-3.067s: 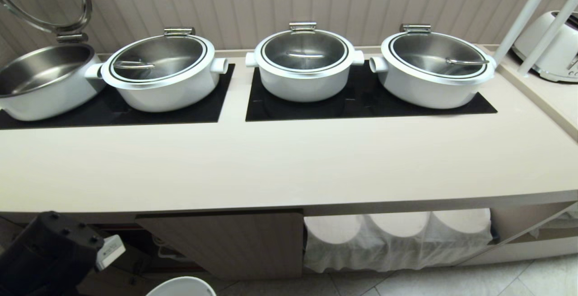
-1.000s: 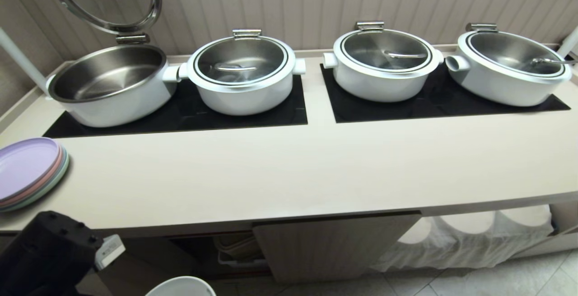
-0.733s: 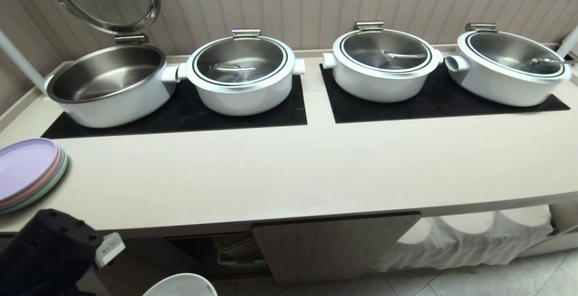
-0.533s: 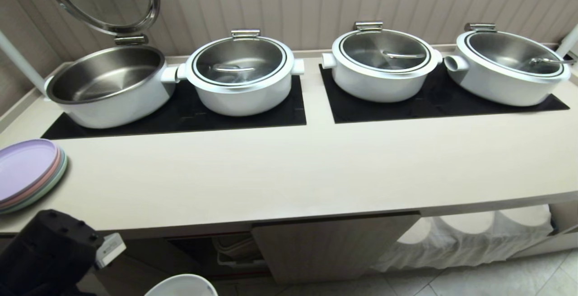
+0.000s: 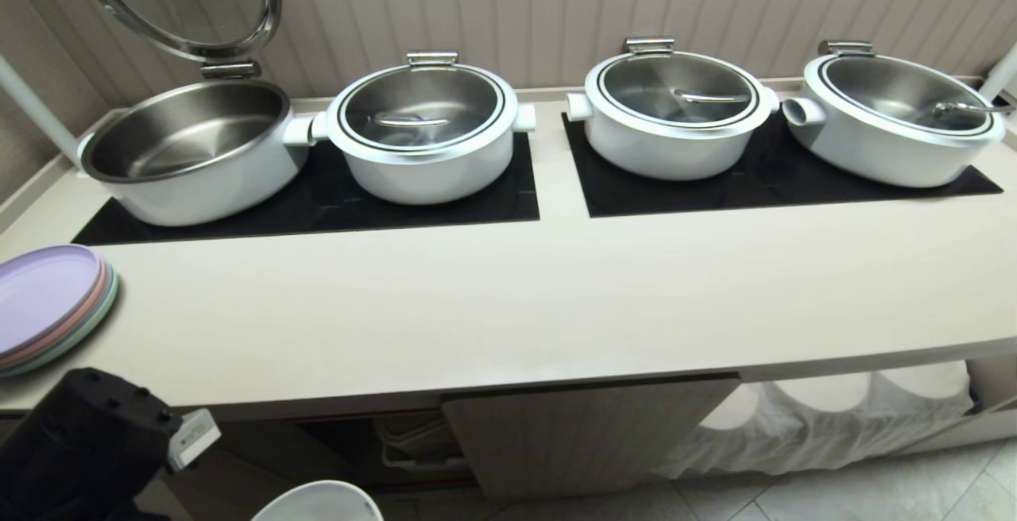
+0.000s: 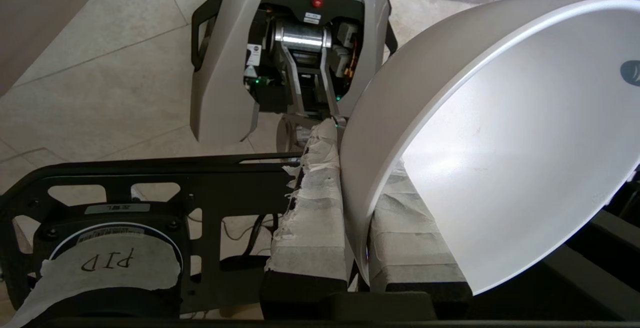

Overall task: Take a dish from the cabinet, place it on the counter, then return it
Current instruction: Put it back into the cabinet

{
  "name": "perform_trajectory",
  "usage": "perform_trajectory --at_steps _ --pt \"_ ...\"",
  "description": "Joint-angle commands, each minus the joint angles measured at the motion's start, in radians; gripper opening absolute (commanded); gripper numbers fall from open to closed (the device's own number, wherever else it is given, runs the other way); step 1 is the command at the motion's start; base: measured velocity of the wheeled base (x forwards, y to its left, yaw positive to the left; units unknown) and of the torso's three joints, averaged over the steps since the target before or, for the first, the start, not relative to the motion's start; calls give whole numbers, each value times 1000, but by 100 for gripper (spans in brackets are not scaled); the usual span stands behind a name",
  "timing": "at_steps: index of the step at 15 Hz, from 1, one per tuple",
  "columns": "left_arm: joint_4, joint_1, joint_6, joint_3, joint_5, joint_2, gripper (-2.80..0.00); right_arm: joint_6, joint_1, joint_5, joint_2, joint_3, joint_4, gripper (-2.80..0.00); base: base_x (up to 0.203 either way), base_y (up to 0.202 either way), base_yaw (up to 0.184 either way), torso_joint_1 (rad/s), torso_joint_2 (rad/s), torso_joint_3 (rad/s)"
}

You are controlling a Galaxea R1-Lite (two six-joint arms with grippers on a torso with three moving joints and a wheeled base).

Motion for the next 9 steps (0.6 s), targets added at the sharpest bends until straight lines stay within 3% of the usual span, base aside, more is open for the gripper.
perform_trajectory --at_steps 1,9 --pt "3 0 -5 -1 -2 3 -280 0 0 0 0 0 -1 -280 0 0 0 0 0 0" --pt "4 0 -7 0 -4 -2 -280 0 -1 0 1 0 -1 -280 0 0 0 0 0 0"
